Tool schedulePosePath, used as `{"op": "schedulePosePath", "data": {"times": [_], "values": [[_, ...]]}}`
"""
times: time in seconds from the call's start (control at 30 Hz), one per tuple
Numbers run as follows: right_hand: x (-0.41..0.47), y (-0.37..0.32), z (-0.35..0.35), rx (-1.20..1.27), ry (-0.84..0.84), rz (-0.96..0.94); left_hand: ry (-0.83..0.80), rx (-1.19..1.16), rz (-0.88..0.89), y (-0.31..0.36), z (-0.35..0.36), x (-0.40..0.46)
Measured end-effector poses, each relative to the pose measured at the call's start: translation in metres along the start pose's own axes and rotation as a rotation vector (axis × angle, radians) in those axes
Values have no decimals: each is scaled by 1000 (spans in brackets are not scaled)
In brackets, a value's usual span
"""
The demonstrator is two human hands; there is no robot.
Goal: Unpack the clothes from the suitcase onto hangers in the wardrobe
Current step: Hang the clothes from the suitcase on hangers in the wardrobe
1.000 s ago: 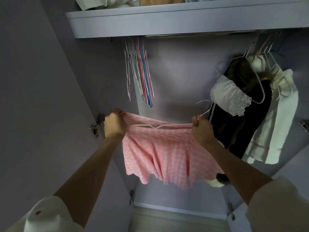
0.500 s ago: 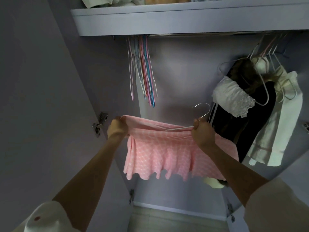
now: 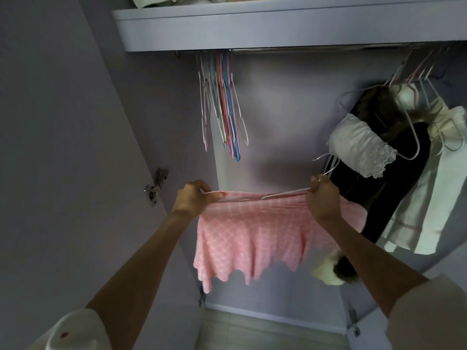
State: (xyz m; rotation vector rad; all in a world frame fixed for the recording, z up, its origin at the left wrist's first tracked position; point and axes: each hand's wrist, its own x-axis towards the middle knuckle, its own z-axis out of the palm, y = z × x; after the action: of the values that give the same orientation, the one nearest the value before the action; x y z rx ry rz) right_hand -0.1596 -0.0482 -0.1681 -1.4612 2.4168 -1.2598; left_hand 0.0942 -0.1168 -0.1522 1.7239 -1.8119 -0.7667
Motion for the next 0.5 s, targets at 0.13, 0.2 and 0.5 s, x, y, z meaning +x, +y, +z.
{"op": "schedulePosePath", "data": {"times": [0.13,0.2,0.5], "values": [[6,8,-1,30,21,14,-181,121,-22,3,2,1],[11,12,-1,17,22,36,-218,251,-26,3,3,2],[-5,5,7,-163,-42,-107,22,198,-97,14,6,7]]}}
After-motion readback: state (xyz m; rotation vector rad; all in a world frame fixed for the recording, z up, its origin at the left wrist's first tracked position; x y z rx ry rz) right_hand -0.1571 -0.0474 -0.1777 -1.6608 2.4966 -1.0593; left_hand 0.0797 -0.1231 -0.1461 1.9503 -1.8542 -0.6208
